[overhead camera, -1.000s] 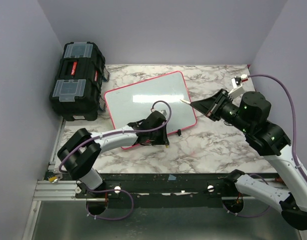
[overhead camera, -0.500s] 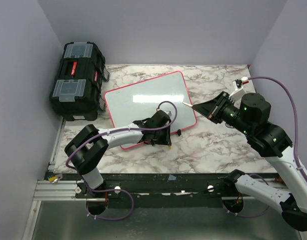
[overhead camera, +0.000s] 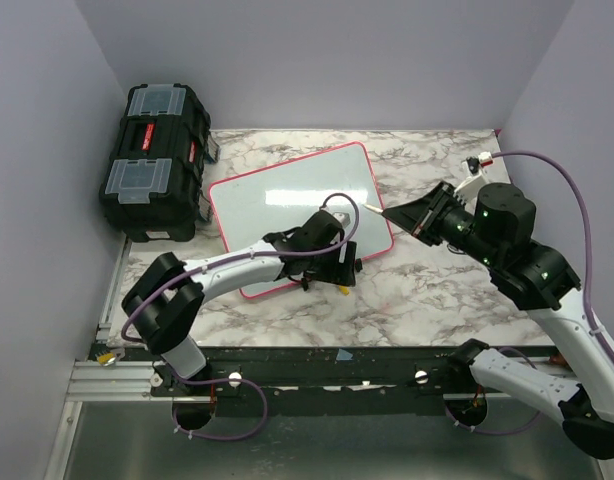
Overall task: Write a sentence on the whiteboard
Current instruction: Place the pen cap at the center of the board, then adjust the whiteboard at the center of the board.
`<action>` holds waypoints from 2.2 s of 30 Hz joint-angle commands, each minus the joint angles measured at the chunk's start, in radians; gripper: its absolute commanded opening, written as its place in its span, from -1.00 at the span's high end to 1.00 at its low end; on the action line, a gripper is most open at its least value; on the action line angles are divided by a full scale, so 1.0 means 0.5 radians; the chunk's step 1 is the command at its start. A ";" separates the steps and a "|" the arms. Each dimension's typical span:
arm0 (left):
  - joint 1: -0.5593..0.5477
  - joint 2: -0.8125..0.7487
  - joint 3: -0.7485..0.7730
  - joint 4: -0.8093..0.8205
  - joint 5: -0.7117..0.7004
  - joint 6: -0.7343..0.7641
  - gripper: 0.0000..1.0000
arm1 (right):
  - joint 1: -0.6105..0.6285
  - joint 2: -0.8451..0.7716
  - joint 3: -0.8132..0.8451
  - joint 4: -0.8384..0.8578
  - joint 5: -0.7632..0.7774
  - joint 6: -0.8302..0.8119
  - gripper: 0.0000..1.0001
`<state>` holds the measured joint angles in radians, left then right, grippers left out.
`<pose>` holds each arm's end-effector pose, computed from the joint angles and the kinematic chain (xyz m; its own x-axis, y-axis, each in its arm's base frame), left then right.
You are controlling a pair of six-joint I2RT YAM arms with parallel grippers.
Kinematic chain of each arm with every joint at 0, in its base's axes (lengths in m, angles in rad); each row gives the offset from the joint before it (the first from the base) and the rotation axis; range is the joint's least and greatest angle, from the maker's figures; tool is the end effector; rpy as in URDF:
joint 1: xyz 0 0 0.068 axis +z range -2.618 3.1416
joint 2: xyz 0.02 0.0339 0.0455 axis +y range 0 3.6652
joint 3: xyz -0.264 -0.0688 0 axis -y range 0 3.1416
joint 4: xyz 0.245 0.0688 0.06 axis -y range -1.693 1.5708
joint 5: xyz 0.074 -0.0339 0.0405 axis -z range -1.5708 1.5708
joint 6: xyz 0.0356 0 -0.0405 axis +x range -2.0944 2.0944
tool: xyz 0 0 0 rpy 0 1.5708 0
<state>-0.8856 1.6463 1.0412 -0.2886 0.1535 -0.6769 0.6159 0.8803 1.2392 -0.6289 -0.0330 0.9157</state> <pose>0.2134 -0.2698 0.2016 -0.9017 0.1252 -0.4137 0.3348 0.8077 -0.4853 0.1346 0.0967 0.4300 -0.6111 0.5385 -0.5802 -0.1949 0.6080 0.7696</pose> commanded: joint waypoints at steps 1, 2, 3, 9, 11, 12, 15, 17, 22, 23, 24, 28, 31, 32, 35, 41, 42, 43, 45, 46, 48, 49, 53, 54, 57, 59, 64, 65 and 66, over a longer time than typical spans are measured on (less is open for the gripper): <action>0.016 -0.253 0.141 -0.155 -0.037 0.207 -0.54 | 0.002 0.034 0.096 0.036 0.111 -0.030 0.99; 0.037 -0.299 0.145 -0.177 -0.043 0.231 -0.56 | 0.002 0.043 0.111 0.037 0.117 -0.040 0.99; 0.055 -0.336 0.155 -0.209 -0.055 0.253 -0.58 | 0.001 0.054 0.126 0.036 0.122 -0.049 0.99; 0.315 -0.632 0.164 -0.333 -0.014 0.404 -0.65 | 0.002 0.107 0.199 0.047 0.139 -0.100 0.99; 0.448 -0.711 0.191 -0.379 0.005 0.449 -0.68 | 0.002 0.122 0.203 0.063 0.135 -0.109 0.99; 0.506 -0.738 0.215 -0.408 0.003 0.469 -0.69 | 0.002 0.131 0.201 0.078 0.133 -0.113 0.99; 0.708 -0.790 0.286 -0.448 0.041 0.551 -0.74 | 0.002 0.160 0.188 0.126 0.114 -0.122 0.99; 0.822 -0.775 0.349 -0.481 0.066 0.610 -0.76 | 0.002 0.185 0.179 0.162 0.090 -0.127 0.99; 1.067 -0.654 0.560 -0.546 0.155 0.691 -0.76 | 0.001 0.257 0.187 0.211 0.078 -0.146 0.99; 1.101 -0.627 0.613 -0.563 0.159 0.702 -0.75 | 0.002 0.271 0.192 0.212 0.027 -0.152 0.99; 1.128 -0.590 0.664 -0.570 0.160 0.706 -0.75 | 0.000 0.280 0.196 0.215 0.021 -0.153 0.99; 1.225 -0.443 0.840 -0.586 0.164 0.665 -0.75 | 0.002 0.333 0.225 0.227 -0.003 -0.170 0.99; 1.266 -0.295 0.987 -0.618 0.155 0.639 -0.74 | 0.001 0.378 0.265 0.218 -0.030 -0.182 0.99; 1.275 -0.252 1.040 -0.638 0.147 0.639 -0.74 | 0.001 0.388 0.275 0.212 -0.037 -0.183 0.99; 1.320 -0.108 1.170 -0.691 0.140 0.650 -0.73 | 0.001 0.420 0.295 0.205 -0.061 -0.187 0.99; 1.422 0.102 1.363 -0.768 0.145 0.665 -0.73 | 0.002 0.483 0.324 0.190 -0.131 -0.185 0.99; 1.437 0.143 1.398 -0.792 0.144 0.670 -0.73 | 0.002 0.492 0.328 0.193 -0.138 -0.181 0.99; 1.455 0.174 1.432 -0.823 0.147 0.667 -0.73 | 0.002 0.504 0.334 0.193 -0.148 -0.182 0.99; 1.491 0.236 1.472 -0.866 0.147 0.652 -0.74 | 0.001 0.522 0.346 0.191 -0.160 -0.184 0.99; 1.507 0.253 1.479 -0.876 0.162 0.648 -0.74 | 0.001 0.530 0.351 0.193 -0.163 -0.181 0.99; 1.536 0.271 1.476 -0.882 0.202 0.645 -0.74 | 0.001 0.543 0.362 0.194 -0.167 -0.179 0.99; 1.544 0.280 1.481 -0.894 0.205 0.645 -0.74 | 0.001 0.546 0.365 0.196 -0.168 -0.177 0.99; 1.553 0.315 1.478 -0.971 0.217 0.628 -0.74 | 0.000 0.551 0.354 0.210 -0.176 -0.162 0.99; 1.552 0.309 1.455 -0.973 0.231 0.619 -0.74 | 0.002 0.549 0.348 0.216 -0.176 -0.156 0.99; 1.553 0.250 1.324 -0.917 0.273 0.594 -0.74 | 0.001 0.544 0.331 0.231 -0.182 -0.140 0.99; 1.553 0.206 1.259 -0.900 0.293 0.593 -0.73 | 0.001 0.545 0.329 0.231 -0.195 -0.138 0.99; 1.553 0.091 1.095 -0.878 0.375 0.609 -0.72 | 0.002 0.508 0.296 0.233 -0.200 -0.126 0.99; 1.553 0.063 1.056 -0.862 0.394 0.606 -0.72 | 0.002 0.497 0.285 0.236 -0.201 -0.122 0.99; 1.553 0.032 1.007 -0.846 0.412 0.603 -0.72 | 0.001 0.490 0.276 0.235 -0.201 -0.120 0.99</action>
<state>-0.1020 1.7401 1.6211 -0.6975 0.2680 -0.3660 0.6159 1.1511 1.3891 -0.5388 -0.1089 0.8452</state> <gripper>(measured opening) 0.864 0.111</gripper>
